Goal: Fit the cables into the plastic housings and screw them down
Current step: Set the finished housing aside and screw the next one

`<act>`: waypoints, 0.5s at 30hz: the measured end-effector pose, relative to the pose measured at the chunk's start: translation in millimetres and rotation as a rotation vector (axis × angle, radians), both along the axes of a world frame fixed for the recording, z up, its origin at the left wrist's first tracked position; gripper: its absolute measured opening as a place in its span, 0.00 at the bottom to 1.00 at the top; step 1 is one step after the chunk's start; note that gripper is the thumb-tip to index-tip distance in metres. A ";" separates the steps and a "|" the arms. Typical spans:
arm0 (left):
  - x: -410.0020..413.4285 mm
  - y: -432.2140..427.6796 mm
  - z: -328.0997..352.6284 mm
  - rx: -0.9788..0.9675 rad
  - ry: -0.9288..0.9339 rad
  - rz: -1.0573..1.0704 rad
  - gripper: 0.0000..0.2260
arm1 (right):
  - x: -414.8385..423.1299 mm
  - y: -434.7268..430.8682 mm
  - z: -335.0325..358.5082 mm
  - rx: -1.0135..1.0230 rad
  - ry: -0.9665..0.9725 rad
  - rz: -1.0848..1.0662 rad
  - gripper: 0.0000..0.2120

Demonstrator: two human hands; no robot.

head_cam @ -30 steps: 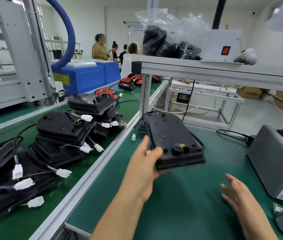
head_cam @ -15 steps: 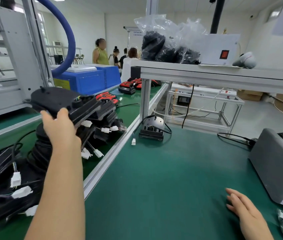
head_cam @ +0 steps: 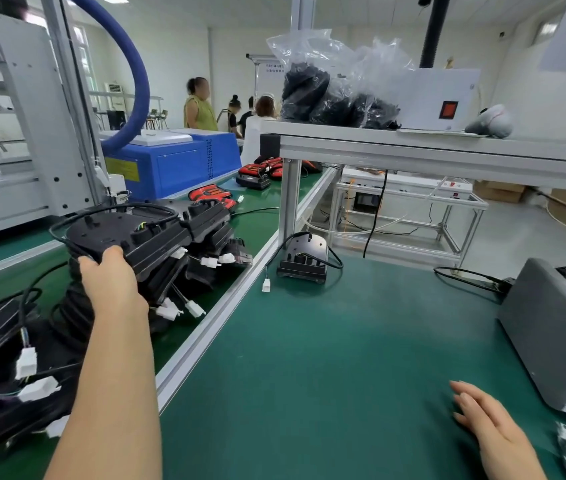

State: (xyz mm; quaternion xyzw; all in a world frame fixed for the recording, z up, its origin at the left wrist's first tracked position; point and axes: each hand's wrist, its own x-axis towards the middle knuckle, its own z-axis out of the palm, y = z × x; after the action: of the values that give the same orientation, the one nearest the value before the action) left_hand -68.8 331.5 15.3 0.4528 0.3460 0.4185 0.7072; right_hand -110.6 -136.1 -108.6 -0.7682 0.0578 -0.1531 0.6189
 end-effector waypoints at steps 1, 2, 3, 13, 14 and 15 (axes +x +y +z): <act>0.9 1.4 -1.1 0.002 0.022 0.010 0.28 | -0.1 0.2 0.4 -0.003 0.002 -0.003 0.10; 1.8 2.8 -1.4 -0.001 0.034 0.022 0.28 | -0.5 0.4 0.7 -0.004 0.005 -0.005 0.10; 2.9 4.0 -1.5 -0.004 0.039 0.035 0.28 | -0.9 0.8 1.2 -0.006 0.008 -0.006 0.10; -0.4 2.3 -1.3 0.359 0.312 0.169 0.23 | -6.6 6.1 11.3 -0.039 0.039 -0.015 0.09; -1.7 2.7 0.0 0.420 0.385 0.174 0.23 | -7.3 6.7 12.2 -0.044 0.039 -0.015 0.09; -2.4 2.5 1.3 0.467 0.438 0.157 0.23 | -7.8 7.4 13.0 -0.044 0.039 -0.015 0.09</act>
State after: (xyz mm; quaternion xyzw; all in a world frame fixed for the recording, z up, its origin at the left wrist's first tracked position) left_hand -71.2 334.1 16.7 0.6539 0.4185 0.4324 0.4587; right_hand -118.4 -128.7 -95.6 -0.7839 0.0723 -0.1437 0.5996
